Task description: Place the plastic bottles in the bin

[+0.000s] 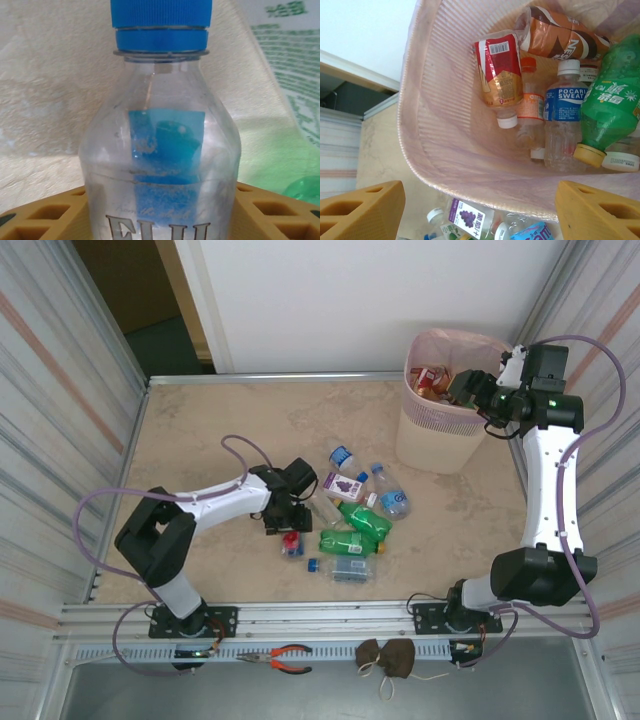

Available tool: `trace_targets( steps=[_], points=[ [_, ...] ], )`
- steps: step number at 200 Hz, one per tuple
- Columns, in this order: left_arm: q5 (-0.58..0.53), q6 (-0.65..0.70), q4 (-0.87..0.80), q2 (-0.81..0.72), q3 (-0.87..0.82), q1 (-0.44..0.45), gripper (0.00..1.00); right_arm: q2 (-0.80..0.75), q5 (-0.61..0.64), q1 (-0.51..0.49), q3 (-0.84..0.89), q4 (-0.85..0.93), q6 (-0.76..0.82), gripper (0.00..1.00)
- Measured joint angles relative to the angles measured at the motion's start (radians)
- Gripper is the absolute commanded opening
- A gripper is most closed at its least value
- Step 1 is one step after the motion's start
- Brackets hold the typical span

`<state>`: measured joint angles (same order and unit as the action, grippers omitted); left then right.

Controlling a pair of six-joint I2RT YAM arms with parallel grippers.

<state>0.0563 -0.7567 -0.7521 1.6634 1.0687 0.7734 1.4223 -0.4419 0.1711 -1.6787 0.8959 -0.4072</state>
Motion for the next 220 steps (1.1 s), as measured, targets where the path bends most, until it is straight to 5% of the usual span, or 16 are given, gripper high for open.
trace_targets(
  steps=[77, 220],
  points=[
    [0.037, 0.035, -0.035, -0.103, -0.088, -0.021, 0.7, -0.01, -0.001, 0.0, 0.015, -0.014, 0.0, 0.77],
    [0.054, 0.057, -0.034, -0.056, -0.13, 0.02, 0.61, -0.021, -0.003, 0.0, 0.028, -0.021, 0.0, 0.77]
  ],
)
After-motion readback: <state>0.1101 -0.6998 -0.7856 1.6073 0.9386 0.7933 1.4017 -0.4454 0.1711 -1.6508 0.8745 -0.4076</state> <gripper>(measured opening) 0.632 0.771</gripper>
